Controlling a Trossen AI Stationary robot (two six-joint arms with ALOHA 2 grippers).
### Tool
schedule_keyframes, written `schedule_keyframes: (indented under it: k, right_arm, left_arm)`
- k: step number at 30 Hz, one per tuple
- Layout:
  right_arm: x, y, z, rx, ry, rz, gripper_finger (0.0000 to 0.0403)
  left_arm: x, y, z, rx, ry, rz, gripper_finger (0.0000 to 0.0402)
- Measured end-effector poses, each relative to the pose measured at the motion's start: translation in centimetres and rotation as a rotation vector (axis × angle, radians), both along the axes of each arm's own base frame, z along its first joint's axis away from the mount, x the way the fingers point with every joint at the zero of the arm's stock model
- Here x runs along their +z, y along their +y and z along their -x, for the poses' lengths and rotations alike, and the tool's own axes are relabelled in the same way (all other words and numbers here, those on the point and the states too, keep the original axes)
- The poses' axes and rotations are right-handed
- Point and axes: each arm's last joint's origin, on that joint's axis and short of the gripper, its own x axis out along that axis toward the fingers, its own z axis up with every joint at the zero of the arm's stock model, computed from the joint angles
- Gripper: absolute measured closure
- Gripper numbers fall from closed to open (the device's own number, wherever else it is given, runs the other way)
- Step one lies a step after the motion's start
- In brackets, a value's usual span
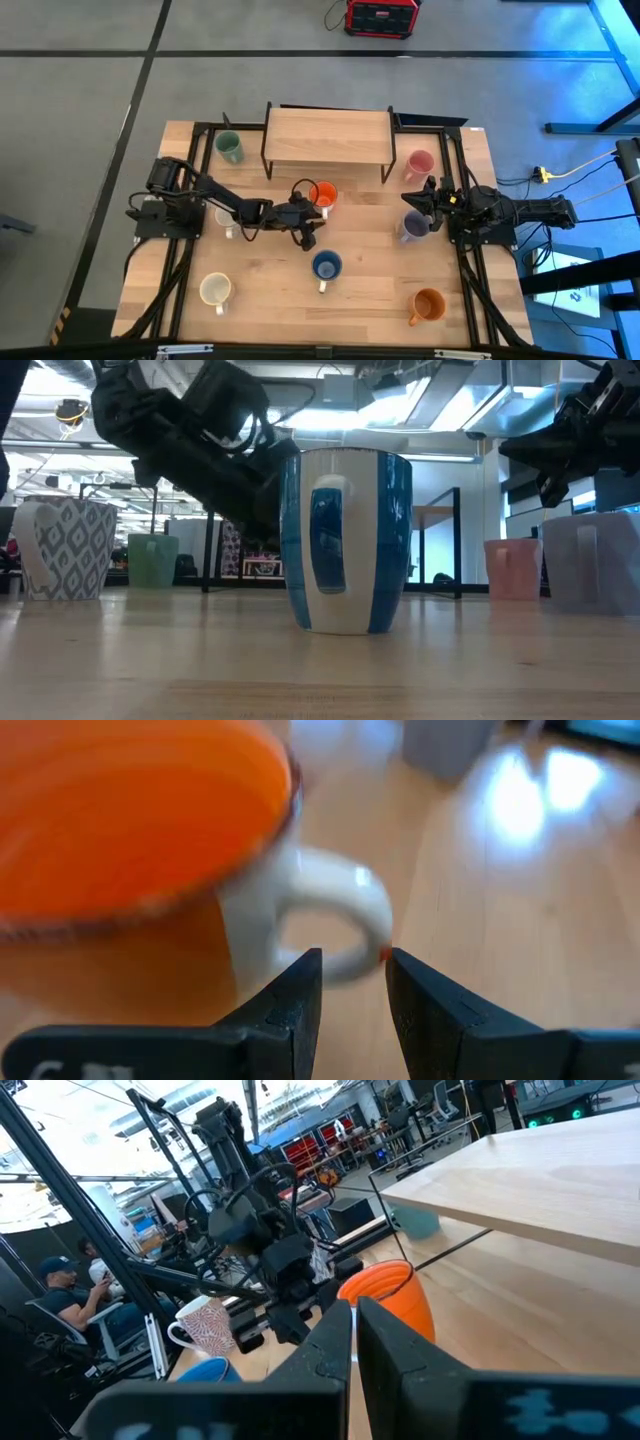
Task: Place coffee mugs
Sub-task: Put the orange mug on the shelf
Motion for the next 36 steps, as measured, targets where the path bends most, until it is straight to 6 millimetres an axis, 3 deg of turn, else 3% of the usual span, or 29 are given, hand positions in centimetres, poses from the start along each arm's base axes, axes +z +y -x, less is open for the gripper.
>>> schedule_keyframes:
  k: [12,19,24,30,36]
  right_arm:
    - [0.0,0.0,0.0,0.0,0.0,0.0,0.0395]
    - [0.0,0.0,0.0,0.0,0.0,0.0,0.0395]
    - [0.0,0.0,0.0,0.0,0.0,0.0,0.0395]
    - [0.0,0.1,0.0,0.023,0.0,0.001,0.0395]
    - [0.0,0.1,0.0,0.031,-0.001,0.001,0.0395]
  left_arm:
    - [-0.5,0.0,-0.9,0.012,-0.122,0.01,0.0297]
    - [-0.3,-0.1,-0.9,-0.001,-0.143,0.014,0.0374]
    - [0.4,-0.1,-0.9,-0.009,-0.165,0.026,0.0377]
    - [5.3,-0.2,-0.7,-0.047,-0.317,0.044,0.0377]
    - [11.6,0.8,1.9,-0.048,-0.426,0.03,0.0377]
